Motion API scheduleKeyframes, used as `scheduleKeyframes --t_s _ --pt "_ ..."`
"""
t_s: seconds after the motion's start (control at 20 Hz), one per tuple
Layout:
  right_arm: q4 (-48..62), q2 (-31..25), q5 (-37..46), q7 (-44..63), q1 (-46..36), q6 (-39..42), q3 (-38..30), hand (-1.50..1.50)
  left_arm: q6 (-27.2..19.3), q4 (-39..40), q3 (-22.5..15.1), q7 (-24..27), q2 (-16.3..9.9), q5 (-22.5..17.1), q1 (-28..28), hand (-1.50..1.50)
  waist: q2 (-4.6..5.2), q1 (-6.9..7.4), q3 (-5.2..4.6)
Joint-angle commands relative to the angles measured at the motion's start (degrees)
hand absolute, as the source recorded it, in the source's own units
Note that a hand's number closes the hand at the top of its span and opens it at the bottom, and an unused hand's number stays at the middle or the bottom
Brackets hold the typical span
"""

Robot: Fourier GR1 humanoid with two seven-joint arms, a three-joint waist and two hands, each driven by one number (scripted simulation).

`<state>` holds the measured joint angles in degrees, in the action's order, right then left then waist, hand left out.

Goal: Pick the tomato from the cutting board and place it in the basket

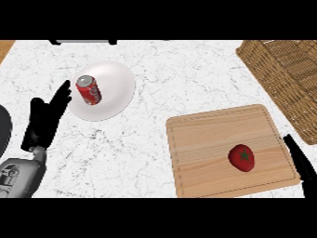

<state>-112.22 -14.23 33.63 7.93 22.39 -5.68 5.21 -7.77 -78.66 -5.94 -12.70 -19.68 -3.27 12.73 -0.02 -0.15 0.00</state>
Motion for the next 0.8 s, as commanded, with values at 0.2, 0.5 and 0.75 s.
scheduleKeyframes --t_s 0.2,0.5,0.75 --pt "6.1 1.1 -0.4 -4.3 -4.3 0.7 -4.1 -1.50 1.3 -2.3 2.0 -1.7 2.7 4.0 -1.4 0.00 -0.01 0.00 0.01" --pt "4.5 5.2 4.7 0.0 -3.5 0.6 0.8 -1.50 2.1 -2.5 3.1 -1.4 4.8 5.9 -2.3 0.00 -0.04 0.04 0.00" --pt "9.9 7.7 7.0 2.4 -9.3 0.9 2.2 -1.50 5.1 -3.7 5.5 -1.3 4.0 5.8 -1.8 0.00 -0.02 0.15 0.00"
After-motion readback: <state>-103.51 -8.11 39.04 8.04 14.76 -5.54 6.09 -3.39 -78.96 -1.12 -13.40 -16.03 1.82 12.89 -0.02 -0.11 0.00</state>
